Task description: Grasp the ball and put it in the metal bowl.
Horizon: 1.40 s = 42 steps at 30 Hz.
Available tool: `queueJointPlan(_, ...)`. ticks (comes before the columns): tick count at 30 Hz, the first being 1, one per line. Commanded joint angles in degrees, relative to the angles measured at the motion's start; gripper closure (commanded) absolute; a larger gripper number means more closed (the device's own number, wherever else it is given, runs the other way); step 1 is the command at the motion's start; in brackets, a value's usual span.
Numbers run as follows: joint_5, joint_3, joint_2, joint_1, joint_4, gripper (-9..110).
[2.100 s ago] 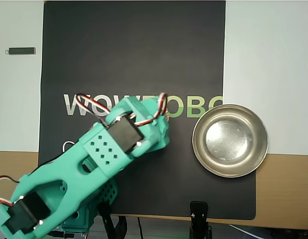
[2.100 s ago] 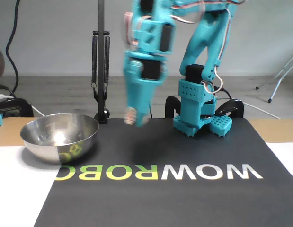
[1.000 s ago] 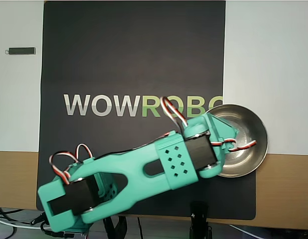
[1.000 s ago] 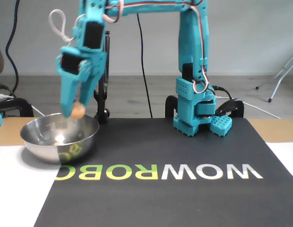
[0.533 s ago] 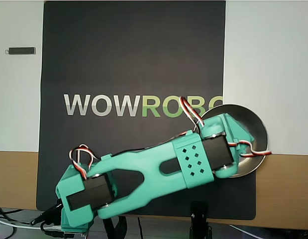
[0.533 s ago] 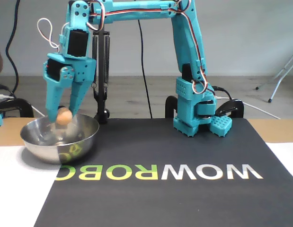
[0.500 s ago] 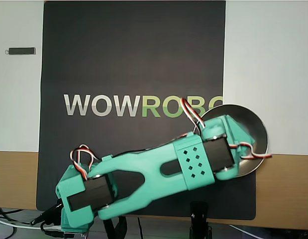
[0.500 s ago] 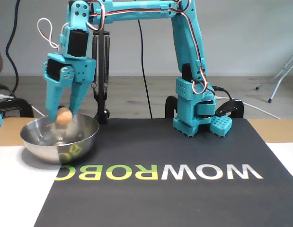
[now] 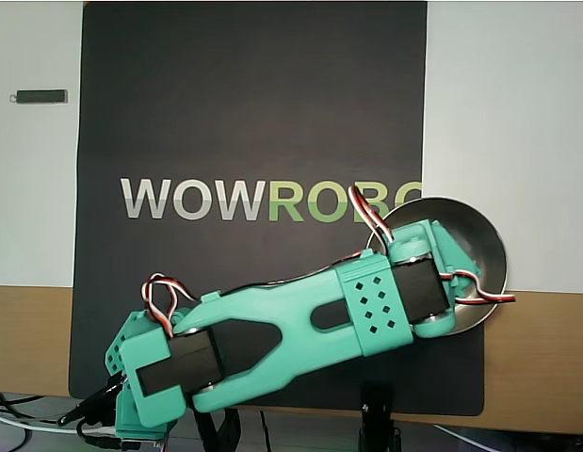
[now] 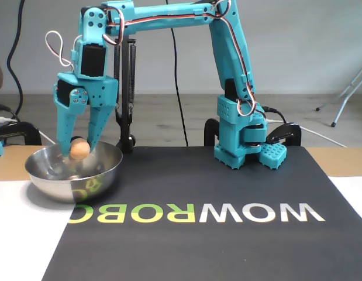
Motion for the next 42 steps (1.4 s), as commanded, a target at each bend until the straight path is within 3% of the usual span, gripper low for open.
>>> queueJointPlan(1, 0.26, -2.37, 0.26, -0.09, -0.44, 72)
queueJointPlan(6, 0.18, -2.37, 0.26, -0.09, -0.44, 71)
queueJointPlan(14, 0.53, -2.29, -0.26, 0.00, -0.44, 51)
queueJointPlan(36, 0.26, -2.29, -0.35, 0.00, -0.44, 50)
queueJointPlan(42, 0.35, -2.29, -0.35, 0.09, -0.44, 41)
